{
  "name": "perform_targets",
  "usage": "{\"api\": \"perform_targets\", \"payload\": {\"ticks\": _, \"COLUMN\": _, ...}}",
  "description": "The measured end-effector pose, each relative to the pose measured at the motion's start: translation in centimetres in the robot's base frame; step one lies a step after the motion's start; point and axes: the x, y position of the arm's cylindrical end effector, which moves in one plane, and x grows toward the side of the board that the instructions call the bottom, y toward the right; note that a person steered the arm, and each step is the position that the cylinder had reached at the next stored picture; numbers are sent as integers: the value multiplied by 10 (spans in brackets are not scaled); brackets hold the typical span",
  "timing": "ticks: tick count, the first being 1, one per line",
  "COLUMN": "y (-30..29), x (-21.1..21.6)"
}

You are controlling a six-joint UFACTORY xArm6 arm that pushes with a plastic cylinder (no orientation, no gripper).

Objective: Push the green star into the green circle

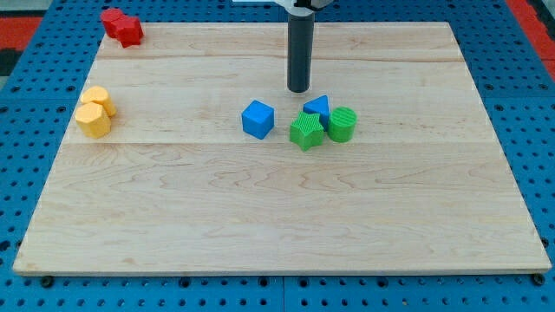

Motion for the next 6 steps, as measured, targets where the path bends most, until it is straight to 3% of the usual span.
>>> {"api": "perform_targets", "payload": {"ticks": 3, "y": -32, "x": 77}}
{"api": "perform_targets", "payload": {"ticks": 6, "y": 11, "x": 90}}
